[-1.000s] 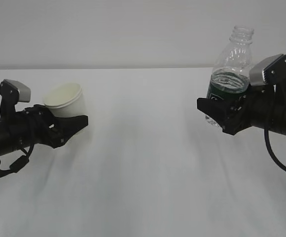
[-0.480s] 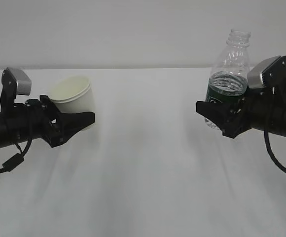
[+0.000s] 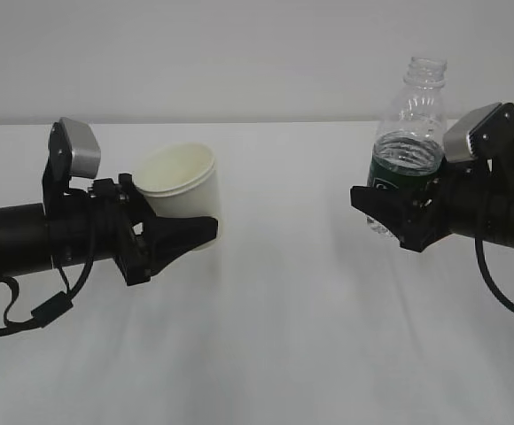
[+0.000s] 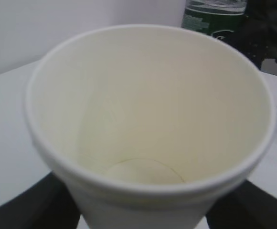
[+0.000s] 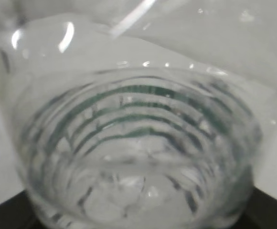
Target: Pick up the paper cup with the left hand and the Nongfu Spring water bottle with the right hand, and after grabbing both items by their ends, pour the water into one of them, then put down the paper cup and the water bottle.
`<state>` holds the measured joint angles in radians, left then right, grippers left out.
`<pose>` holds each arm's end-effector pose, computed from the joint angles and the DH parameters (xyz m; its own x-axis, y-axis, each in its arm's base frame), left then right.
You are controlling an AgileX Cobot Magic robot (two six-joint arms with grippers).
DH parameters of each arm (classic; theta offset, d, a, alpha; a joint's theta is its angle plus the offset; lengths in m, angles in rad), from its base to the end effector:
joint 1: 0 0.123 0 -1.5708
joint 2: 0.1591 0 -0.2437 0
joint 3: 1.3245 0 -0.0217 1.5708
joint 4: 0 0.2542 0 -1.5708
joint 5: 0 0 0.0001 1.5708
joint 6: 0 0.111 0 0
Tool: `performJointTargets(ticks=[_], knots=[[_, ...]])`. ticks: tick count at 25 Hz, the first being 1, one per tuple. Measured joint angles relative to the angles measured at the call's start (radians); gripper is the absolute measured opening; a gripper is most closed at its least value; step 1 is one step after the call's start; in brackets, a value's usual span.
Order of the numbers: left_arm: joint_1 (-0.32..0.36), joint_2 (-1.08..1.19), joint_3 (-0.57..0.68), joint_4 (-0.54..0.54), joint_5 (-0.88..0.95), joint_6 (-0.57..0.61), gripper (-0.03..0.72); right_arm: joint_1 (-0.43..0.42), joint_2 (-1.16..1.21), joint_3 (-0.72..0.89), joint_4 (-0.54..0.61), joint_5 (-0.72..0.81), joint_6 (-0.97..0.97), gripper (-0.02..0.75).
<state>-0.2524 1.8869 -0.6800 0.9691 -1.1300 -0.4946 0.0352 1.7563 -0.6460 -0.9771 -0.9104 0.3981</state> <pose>0.2831 -0.1584 0.1024 -0.1800 0.0886 -0.9797 0.8797 0.4600 -0.1200 0.3078 0.0835 0.1140 -0.1564 -0.2575 -0.9535 -0.7228 0.6878 -0.0672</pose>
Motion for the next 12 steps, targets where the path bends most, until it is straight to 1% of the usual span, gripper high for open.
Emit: performJointTargets(ticks=[6, 12], knots=[[-0.081, 0.0, 0.0, 0.0, 0.022, -0.009, 0.509, 0.0, 0.0, 0.0, -0.021, 0.0, 0.01, 0.492], [-0.136, 0.0, 0.0, 0.0, 0.042, -0.011, 0.509, 0.0, 0.0, 0.0, -0.034, 0.004, 0.018, 0.492]])
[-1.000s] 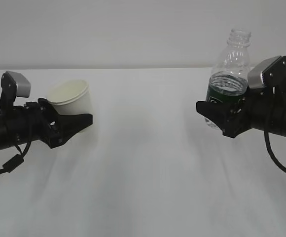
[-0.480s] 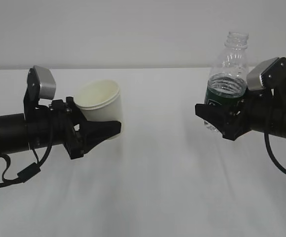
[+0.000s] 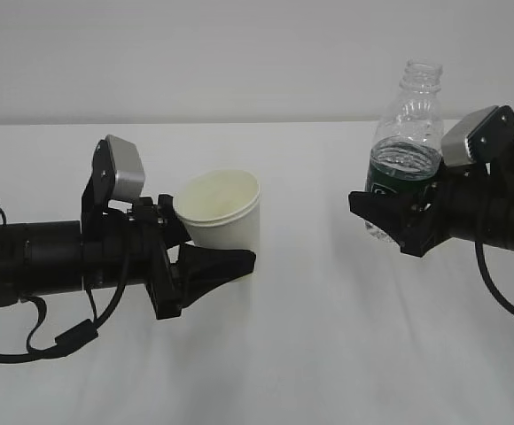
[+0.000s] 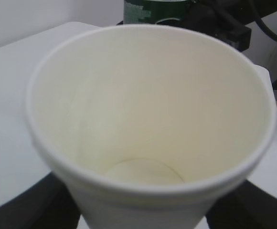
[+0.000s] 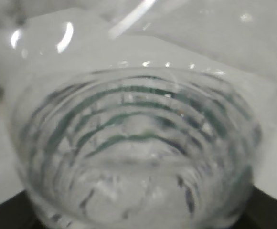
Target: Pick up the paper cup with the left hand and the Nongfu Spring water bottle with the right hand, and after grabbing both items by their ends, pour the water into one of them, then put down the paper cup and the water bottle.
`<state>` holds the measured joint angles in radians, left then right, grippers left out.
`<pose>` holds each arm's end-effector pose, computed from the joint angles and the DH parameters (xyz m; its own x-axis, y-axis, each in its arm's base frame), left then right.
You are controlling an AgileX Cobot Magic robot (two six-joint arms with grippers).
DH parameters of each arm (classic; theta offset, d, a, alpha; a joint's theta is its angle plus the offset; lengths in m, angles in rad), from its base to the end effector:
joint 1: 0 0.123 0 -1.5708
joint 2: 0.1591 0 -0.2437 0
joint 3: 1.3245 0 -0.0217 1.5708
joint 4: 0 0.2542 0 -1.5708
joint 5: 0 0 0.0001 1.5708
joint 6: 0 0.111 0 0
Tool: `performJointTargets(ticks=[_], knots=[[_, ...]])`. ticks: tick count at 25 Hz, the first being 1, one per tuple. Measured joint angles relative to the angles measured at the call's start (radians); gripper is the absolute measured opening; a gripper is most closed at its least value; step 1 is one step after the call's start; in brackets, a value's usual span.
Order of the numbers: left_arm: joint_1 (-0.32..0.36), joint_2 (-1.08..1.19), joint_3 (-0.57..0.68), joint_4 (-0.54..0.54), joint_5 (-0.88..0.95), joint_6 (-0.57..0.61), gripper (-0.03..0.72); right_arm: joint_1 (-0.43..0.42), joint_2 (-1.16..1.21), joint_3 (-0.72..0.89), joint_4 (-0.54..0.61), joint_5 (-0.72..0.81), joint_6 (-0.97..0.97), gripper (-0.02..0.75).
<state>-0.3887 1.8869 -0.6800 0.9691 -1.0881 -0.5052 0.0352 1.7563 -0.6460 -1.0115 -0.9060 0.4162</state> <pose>0.2602 -0.1941 0.0982 -0.1880 0.1428 -0.9717 0.9258 0.3563 -0.1268 0.3057 0.0848 0.1122 -0.1639 -0.2697 -0.9489 -0.7387 0.6711 -0.0631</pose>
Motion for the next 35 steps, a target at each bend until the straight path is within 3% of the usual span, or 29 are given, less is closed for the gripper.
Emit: performJointTargets(ticks=[10, 29, 35], knots=[[-0.064, 0.0, 0.0, 0.0, 0.03, -0.001, 0.494, 0.0, 0.0, 0.0, -0.033, 0.0, 0.011, 0.492], [-0.072, 0.0, 0.0, 0.013, 0.03, -0.01, 0.493, 0.0, -0.098, 0.0, -0.088, -0.003, 0.024, 0.492], [-0.125, 0.0, 0.0, 0.025, 0.072, 0.0, 0.492, 0.004, -0.124, 0.0, -0.105, 0.035, 0.025, 0.492]])
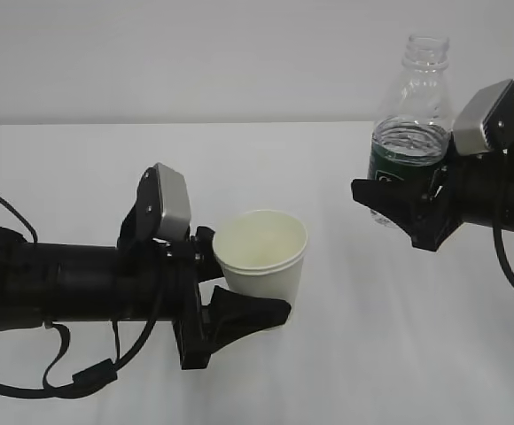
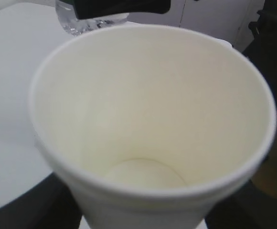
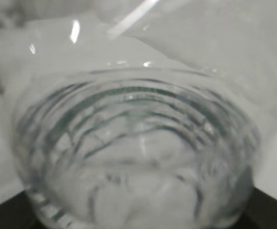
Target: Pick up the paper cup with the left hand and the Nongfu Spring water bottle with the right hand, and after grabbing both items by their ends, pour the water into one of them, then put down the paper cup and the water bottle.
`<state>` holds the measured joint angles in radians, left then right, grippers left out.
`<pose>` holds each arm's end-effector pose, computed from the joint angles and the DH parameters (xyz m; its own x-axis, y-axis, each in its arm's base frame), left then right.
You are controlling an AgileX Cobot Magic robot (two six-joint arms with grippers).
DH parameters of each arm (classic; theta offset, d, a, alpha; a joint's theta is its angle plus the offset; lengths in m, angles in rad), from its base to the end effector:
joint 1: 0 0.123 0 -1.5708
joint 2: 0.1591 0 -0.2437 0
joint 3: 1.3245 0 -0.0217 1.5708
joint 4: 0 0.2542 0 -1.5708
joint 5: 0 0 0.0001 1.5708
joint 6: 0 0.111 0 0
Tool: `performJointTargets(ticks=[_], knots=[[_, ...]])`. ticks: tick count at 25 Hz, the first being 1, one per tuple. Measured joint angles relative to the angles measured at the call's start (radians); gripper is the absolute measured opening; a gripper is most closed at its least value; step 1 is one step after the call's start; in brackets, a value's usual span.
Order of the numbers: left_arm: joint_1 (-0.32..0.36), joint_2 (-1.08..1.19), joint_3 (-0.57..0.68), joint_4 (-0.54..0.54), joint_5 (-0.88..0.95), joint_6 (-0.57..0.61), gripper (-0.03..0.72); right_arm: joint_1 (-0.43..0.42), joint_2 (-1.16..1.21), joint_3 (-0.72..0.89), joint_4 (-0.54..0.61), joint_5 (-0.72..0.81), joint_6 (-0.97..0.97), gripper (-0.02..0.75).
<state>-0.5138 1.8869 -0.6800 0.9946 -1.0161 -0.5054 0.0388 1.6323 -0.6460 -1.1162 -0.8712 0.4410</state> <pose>0.2343 -0.2230 0.0901 -0.1723 0.2381 -0.9558 0.9618 0.2501 -0.1111 0.2990 0.0879 0.1425 -0.0567 -0.3382 -0.9394 -0.7692 0.6147 -0.1749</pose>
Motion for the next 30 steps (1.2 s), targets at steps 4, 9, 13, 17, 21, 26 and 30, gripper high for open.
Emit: performJointTargets(ticks=[4, 9, 13, 17, 21, 26, 30], knots=[[-0.005, 0.0, 0.0, 0.002, 0.01, 0.005, 0.492, 0.036, -0.019, -0.015, -0.052, 0.067, 0.0, 0.492], [-0.005, 0.0, 0.0, 0.002, 0.012, 0.029, 0.492, 0.075, -0.032, -0.042, -0.112, 0.137, 0.006, 0.492], [-0.005, 0.0, 0.0, 0.002, 0.013, 0.049, 0.492, 0.075, -0.038, -0.057, -0.147, 0.161, 0.024, 0.492], [-0.005, 0.0, 0.0, 0.002, 0.013, 0.064, 0.492, 0.075, -0.062, -0.063, -0.178, 0.185, 0.03, 0.491], [-0.005, 0.0, 0.0, 0.002, 0.013, 0.066, 0.492, 0.075, -0.085, -0.072, -0.211, 0.206, 0.03, 0.491], [-0.005, 0.0, 0.0, 0.002, 0.013, 0.066, 0.492, 0.081, -0.098, -0.072, -0.242, 0.234, 0.03, 0.491], [-0.005, 0.0, 0.0, 0.002, 0.013, 0.066, 0.492, 0.125, -0.102, -0.088, -0.292, 0.296, 0.032, 0.491]])
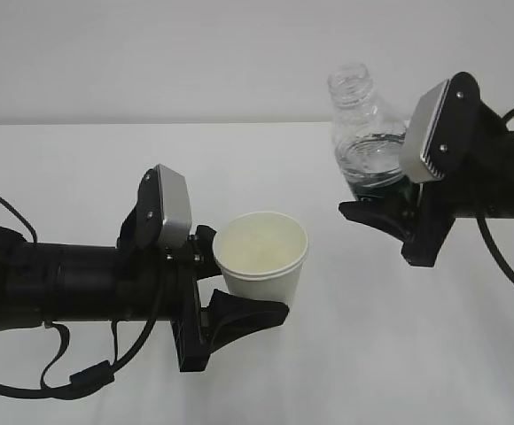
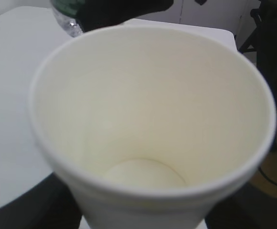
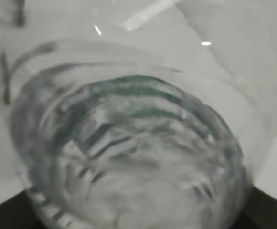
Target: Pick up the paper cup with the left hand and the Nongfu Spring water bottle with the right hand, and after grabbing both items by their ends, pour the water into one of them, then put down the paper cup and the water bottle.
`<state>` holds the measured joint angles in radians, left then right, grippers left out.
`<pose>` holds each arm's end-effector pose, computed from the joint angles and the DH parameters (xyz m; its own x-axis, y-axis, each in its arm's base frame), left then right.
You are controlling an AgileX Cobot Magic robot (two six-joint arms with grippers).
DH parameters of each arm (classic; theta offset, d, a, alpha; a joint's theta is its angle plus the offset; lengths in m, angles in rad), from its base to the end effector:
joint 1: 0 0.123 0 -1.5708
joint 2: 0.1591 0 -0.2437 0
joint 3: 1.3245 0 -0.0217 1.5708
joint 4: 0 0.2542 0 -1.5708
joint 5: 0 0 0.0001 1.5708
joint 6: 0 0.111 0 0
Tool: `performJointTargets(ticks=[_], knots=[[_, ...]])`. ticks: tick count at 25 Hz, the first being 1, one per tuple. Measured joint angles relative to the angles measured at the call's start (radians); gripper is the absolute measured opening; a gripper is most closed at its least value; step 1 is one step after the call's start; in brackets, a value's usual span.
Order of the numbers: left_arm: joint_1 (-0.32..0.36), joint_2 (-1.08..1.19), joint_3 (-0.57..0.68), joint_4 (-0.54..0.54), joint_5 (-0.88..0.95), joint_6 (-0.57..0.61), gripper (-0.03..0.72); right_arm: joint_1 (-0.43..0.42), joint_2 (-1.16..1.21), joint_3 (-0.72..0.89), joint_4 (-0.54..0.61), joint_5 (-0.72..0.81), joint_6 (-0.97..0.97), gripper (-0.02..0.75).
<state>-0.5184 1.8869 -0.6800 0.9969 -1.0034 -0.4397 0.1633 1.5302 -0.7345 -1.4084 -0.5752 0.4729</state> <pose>0.2335 -0.2236 0.0888 -0.1090 0.2663 -0.9577 0.9715 0.2326 -0.0459 0.2992 0.1096 0.1628 0.1046 -0.6552 -0.7481 -0.7947 0.3972 -0.4590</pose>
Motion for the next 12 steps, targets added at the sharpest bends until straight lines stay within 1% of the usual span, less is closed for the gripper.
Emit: performJointTargets(ticks=[4, 12], knots=[[0.0, 0.0, 0.0, 0.0, 0.0, 0.002, 0.492, 0.038, -0.001, -0.02, -0.013, 0.041, 0.0, 0.491], [0.0, 0.0, 0.0, 0.0, 0.0, 0.004, 0.492, 0.04, -0.004, -0.039, -0.099, 0.082, 0.0, 0.491]])
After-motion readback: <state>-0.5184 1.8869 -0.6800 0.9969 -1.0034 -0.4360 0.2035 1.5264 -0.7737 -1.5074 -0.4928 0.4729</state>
